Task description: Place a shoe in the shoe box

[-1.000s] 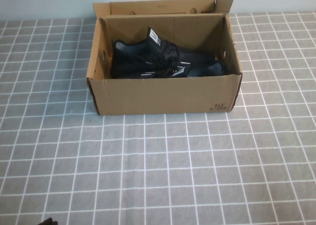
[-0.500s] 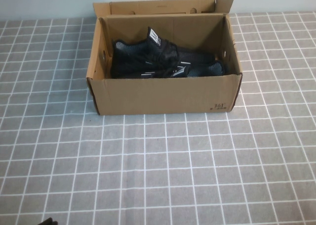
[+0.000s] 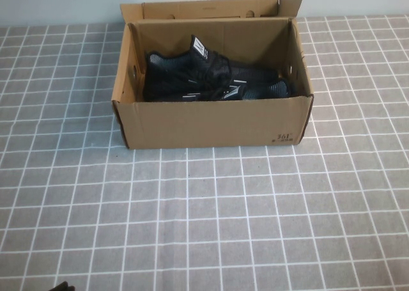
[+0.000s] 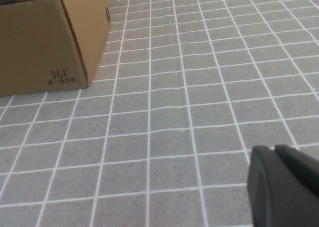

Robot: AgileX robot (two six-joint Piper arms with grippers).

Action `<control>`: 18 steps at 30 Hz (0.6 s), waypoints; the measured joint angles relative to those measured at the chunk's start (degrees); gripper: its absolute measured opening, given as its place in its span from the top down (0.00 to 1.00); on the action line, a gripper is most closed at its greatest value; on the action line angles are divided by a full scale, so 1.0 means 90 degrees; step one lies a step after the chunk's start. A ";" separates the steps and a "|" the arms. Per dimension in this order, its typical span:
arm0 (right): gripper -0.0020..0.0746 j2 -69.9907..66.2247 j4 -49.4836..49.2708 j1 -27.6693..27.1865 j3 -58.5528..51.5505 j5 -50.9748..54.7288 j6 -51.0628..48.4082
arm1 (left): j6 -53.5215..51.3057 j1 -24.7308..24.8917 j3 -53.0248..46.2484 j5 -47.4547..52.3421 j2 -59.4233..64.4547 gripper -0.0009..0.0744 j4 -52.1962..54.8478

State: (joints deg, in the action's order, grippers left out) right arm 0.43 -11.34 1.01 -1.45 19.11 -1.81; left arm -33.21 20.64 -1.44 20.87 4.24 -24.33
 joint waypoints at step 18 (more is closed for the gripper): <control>0.99 0.0000 0.0000 0.0000 0.0000 0.0009 0.0000 | 0.0502 -0.0196 0.0000 -0.0501 -0.0013 0.99 0.0326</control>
State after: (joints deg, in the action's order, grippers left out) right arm 0.43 -11.34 1.01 -1.45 19.19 -1.81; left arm -28.69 18.88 -1.44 16.36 4.12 -21.40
